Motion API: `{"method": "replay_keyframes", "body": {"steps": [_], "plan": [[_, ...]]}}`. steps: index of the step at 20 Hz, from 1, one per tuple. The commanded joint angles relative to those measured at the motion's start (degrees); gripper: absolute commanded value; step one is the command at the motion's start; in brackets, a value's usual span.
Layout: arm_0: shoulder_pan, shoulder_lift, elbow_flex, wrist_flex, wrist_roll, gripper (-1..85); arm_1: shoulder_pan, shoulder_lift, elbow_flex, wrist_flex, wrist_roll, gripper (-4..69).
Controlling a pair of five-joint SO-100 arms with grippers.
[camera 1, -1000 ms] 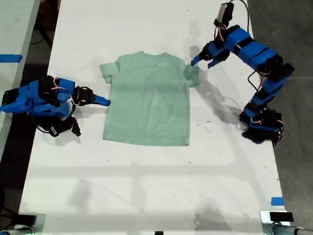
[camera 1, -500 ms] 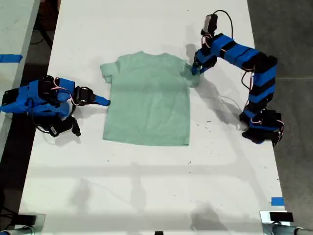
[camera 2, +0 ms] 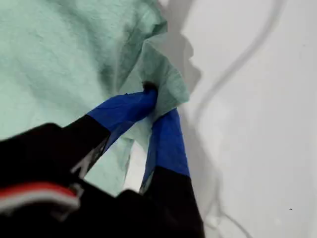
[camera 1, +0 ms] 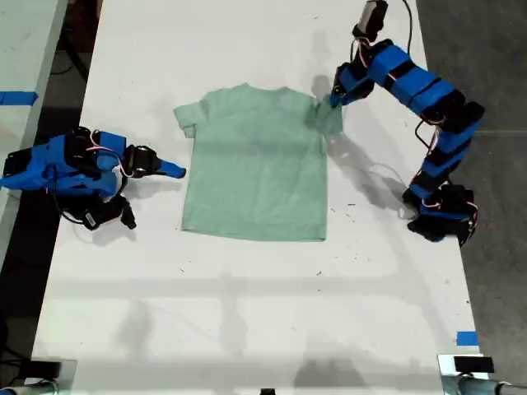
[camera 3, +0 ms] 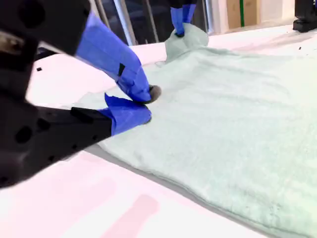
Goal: Fold t shirt
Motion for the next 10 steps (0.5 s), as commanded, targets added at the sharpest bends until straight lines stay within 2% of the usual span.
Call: {"method": "replay_keyframes", "body": {"steps": [1, 7, 10], "plan": [[-0.18, 0.53, 2.29, 0.0, 0.35, 2.1, -7.12, 4.57, -7.38, -1.58, -0.09, 1.2], [-0.18, 0.53, 2.29, 0.0, 0.35, 2.1, -20.48, -0.18, -7.56, -13.62, -2.55, 1.1], [-0.18, 0.53, 2.29, 0.0, 0.35, 2.1, -24.17, -2.55, -8.79, -17.05, -3.34, 1.2]]}}
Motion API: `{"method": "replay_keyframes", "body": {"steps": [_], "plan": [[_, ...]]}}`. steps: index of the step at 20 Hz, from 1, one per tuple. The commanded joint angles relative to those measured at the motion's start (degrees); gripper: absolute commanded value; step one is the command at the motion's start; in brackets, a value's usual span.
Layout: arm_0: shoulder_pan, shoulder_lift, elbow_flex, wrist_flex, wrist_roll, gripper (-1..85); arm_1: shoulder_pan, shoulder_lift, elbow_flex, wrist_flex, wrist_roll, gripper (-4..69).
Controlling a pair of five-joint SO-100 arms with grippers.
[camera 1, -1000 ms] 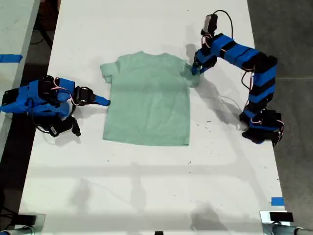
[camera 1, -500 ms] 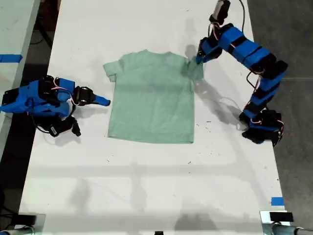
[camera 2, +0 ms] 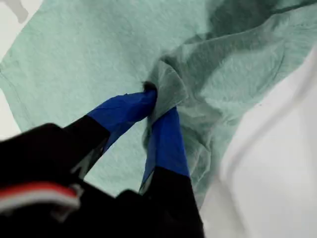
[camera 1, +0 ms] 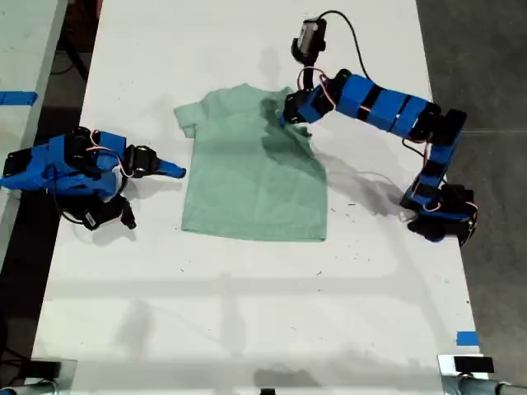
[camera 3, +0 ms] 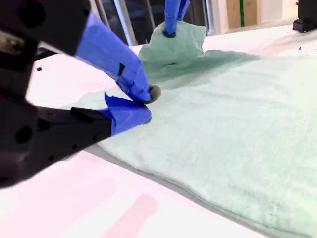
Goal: Fold t shirt
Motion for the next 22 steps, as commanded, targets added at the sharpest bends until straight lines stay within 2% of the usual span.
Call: {"method": "replay_keyframes", "body": {"steps": [1, 4, 6, 7, 11, 14, 17, 19, 22], "plan": [[-0.18, 0.53, 2.29, 0.0, 0.35, 2.1, -2.9, -0.26, -6.59, -3.16, -1.67, 1.2], [-0.18, 0.53, 2.29, 0.0, 0.35, 2.1, -4.13, -0.79, -7.82, -1.67, -3.16, 5.5], [-0.18, 0.53, 2.29, 0.0, 0.35, 2.1, -4.13, 1.23, -8.96, 1.32, -3.34, 18.2], [-0.18, 0.53, 2.29, 0.0, 0.35, 2.1, -3.87, 3.25, -8.96, 3.08, -3.34, 22.3], [-0.18, 0.53, 2.29, 0.0, 0.35, 2.1, -1.49, 14.41, -7.73, 11.6, -2.46, 23.2], [-0.18, 0.53, 2.29, 0.0, 0.35, 2.1, 1.76, 26.98, 0.09, 20.21, 2.29, 19.7], [-0.18, 0.53, 2.29, 0.0, 0.35, 2.1, -0.79, 47.46, 23.2, 20.48, 8.53, 1.0], [-0.18, 0.53, 2.29, 0.0, 0.35, 2.1, -5.98, 64.6, 40.87, 19.42, 12.22, 1.0], [-0.18, 0.53, 2.29, 0.0, 0.35, 2.1, -18.81, 90.7, 66.53, 20.04, 22.59, 1.0]]}}
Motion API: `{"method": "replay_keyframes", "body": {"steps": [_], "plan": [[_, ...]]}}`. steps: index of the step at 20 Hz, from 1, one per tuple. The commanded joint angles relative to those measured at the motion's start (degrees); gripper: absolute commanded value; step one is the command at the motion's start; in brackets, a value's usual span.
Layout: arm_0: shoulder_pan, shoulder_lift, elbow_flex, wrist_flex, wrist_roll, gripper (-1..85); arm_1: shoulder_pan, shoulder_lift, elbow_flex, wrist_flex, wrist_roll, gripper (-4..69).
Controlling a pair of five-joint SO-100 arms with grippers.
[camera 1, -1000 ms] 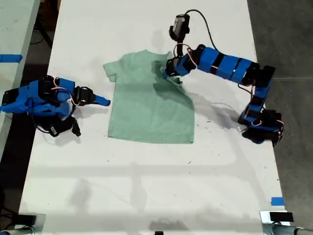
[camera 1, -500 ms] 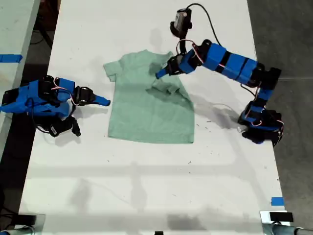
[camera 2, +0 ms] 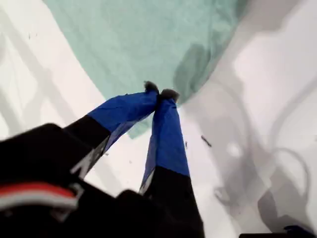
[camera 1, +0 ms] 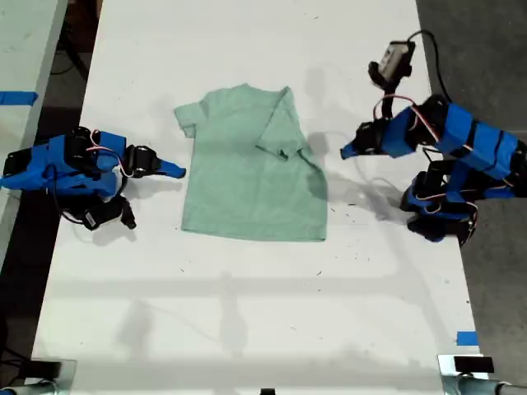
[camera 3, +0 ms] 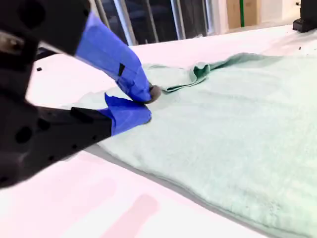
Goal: Fold t shirt
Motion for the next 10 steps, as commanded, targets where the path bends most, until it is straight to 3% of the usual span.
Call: {"method": "replay_keyframes", "body": {"steps": [1, 4, 7, 8, 10], "plan": [[-0.18, 0.53, 2.29, 0.0, 0.35, 2.1, -10.72, 26.54, 23.29, 1.76, 9.84, 1.0], [-0.18, 0.53, 2.29, 0.0, 0.35, 2.1, -20.48, 50.01, 44.03, 3.25, 13.89, 1.1], [-0.18, 0.53, 2.29, 0.0, 0.35, 2.1, -20.39, 49.83, 56.34, -3.87, 8.96, 1.5], [-0.18, 0.53, 2.29, 0.0, 0.35, 2.1, -18.81, 48.52, 57.83, -5.89, 3.16, 0.7], [-0.09, 0.53, 2.29, 0.0, 0.53, 2.2, -16.08, 46.58, 57.66, -5.45, 2.46, 0.7]]}}
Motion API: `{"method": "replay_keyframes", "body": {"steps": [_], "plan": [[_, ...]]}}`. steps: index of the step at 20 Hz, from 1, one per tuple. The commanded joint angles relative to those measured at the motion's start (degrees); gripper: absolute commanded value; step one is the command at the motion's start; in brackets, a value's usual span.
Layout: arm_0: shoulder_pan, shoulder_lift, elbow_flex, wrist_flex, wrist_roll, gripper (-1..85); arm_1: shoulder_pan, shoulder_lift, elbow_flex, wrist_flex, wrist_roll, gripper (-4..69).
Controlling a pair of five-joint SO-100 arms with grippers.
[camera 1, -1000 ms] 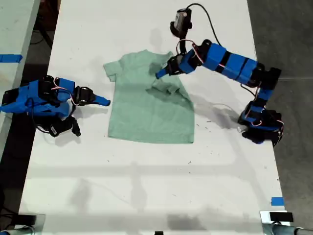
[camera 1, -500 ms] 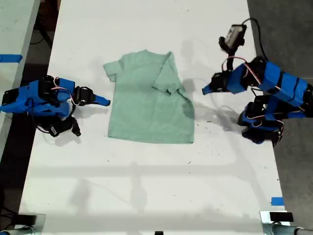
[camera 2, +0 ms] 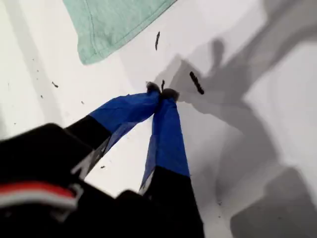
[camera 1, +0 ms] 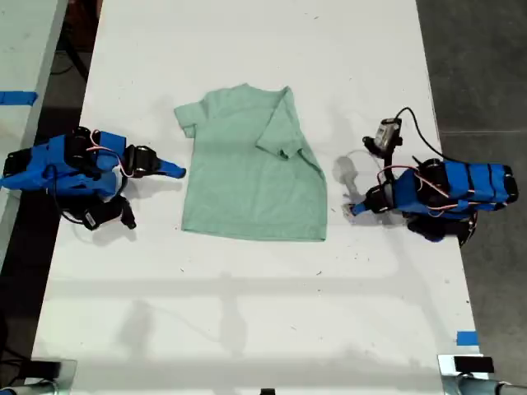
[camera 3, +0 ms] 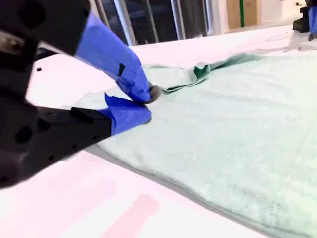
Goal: Fold t shirt
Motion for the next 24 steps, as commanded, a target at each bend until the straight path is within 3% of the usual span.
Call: {"method": "replay_keyframes", "body": {"steps": [1, 15, 17, 24], "plan": [[-0.09, 0.53, 2.29, 0.0, 0.53, 2.2, 3.69, -0.79, 2.81, -1.41, -2.02, 0.7], [0.0, 0.53, 2.29, 0.0, 0.53, 2.2, 2.37, 0.35, 2.9, -1.67, -2.02, 0.6], [0.0, 0.53, 2.29, 0.0, 0.53, 2.2, 1.76, 2.2, 3.08, -2.2, -3.96, 5.5], [0.0, 0.53, 2.29, 0.0, 0.53, 2.2, 0.79, 2.2, 3.16, -2.2, -6.77, 5.2]]}}
